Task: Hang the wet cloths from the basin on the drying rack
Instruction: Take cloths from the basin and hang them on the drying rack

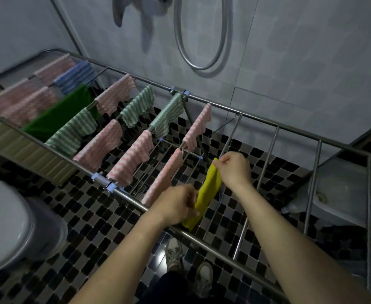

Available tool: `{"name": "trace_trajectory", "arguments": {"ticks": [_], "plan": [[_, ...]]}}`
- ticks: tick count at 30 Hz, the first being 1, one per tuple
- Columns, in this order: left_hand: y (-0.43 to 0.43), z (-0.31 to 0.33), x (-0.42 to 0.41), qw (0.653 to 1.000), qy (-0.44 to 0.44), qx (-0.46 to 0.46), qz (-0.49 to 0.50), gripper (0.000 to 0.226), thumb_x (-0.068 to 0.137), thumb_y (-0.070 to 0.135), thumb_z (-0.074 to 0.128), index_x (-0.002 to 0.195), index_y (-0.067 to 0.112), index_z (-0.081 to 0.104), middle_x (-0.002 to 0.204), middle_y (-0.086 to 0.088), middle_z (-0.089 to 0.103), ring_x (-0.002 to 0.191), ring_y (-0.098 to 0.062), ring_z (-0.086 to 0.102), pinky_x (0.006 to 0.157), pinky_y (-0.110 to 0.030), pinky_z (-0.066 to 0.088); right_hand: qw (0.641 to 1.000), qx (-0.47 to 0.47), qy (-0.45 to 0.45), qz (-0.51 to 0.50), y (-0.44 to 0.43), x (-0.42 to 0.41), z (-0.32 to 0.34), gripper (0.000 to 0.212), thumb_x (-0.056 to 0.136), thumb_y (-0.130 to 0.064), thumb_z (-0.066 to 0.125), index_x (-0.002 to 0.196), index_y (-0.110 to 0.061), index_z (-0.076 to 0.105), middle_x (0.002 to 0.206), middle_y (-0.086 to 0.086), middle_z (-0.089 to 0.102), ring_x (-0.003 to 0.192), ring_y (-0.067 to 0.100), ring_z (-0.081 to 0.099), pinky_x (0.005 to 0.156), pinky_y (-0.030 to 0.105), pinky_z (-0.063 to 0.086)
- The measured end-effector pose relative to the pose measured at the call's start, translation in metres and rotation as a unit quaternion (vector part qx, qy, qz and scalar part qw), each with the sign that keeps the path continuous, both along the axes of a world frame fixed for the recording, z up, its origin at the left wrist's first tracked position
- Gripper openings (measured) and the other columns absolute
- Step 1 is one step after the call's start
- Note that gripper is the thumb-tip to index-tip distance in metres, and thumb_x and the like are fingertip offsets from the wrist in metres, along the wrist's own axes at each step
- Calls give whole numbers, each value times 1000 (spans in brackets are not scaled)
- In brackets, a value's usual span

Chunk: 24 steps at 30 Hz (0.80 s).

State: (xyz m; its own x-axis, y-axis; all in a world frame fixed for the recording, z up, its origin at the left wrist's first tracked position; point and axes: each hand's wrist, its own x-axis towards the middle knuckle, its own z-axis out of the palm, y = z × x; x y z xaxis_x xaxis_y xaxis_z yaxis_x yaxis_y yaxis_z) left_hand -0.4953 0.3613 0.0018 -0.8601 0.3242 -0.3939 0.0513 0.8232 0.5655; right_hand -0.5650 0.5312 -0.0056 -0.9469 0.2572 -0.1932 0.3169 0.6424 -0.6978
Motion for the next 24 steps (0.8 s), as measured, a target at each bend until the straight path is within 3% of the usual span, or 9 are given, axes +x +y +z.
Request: {"name": "trace_trajectory", "arguments": {"ticks": [2, 5, 7, 9, 13, 18, 22, 24], "plan": [[0, 1, 3, 1000, 11, -12, -4, 34, 77, 30, 77, 74, 34, 44, 78, 14, 53, 74, -4, 52, 58, -18, 36, 999, 40, 23, 19, -2, -3, 2, 18, 90, -28, 66, 79, -15, 61, 80, 0, 62, 73, 18, 58, 56, 24, 40], [-2, 2, 8, 1000, 16, -14, -6, 33, 78, 32, 76, 80, 36, 44, 80, 15, 52, 74, -1, 50, 58, -16, 35, 995, 70, 62, 31, -1, -6, 1, 12, 90, -28, 66, 86, -20, 58, 93, -1, 59, 78, 15, 57, 60, 26, 43], [-6, 1, 14, 999, 21, -35, -14, 31, 77, 36, 76, 88, 33, 47, 85, 13, 54, 78, -4, 52, 63, -20, 43, 994, 67, 80, 41, 2, -4, 1, 11, 90, -29, 65, 94, -20, 59, 98, -2, 53, 77, 12, 53, 57, 20, 39], [-9, 1, 18, 997, 28, -64, -24, 29, 77, 41, 75, 88, 33, 49, 89, 11, 57, 81, -8, 56, 69, -26, 50, 991, 67, 78, 81, 6, -1, 2, 11, 91, -29, 64, 95, -19, 62, 89, -2, 54, 73, 11, 52, 58, 19, 41], [-9, 5, 21, 996, 44, -71, -23, 19, 77, 40, 75, 82, 33, 58, 85, 12, 60, 76, -5, 59, 64, -21, 46, 985, 56, 27, 162, 5, 7, 0, 8, 90, -24, 66, 91, -17, 70, 69, -11, 57, 66, 2, 54, 62, 15, 42], [-10, 6, 24, 999, 18, -50, 7, 20, 76, 35, 78, 89, 29, 65, 91, 11, 63, 78, -7, 65, 68, -24, 57, 989, 49, -4, 142, -1, 7, 1, 8, 89, -23, 67, 92, -17, 71, 90, -2, 70, 81, 15, 68, 74, 31, 59], [-11, 6, 26, 998, 21, -57, -1, 22, 76, 35, 79, 92, 27, 65, 96, 7, 65, 86, -11, 62, 76, -30, 56, 989, 37, -45, 137, -1, 2, 3, 6, 91, -20, 64, 85, -19, 65, 79, 5, 69, 69, 21, 70, 69, 42, 61], [-14, 5, 29, 999, 23, -44, 7, 22, 77, 34, 78, 94, 27, 65, 96, 8, 65, 87, -10, 62, 76, -28, 55, 978, 98, -53, 177, -5, 1, 6, 10, 94, -24, 58, 87, -19, 63, 78, 5, 68, 72, 23, 69, 69, 44, 60]]}}
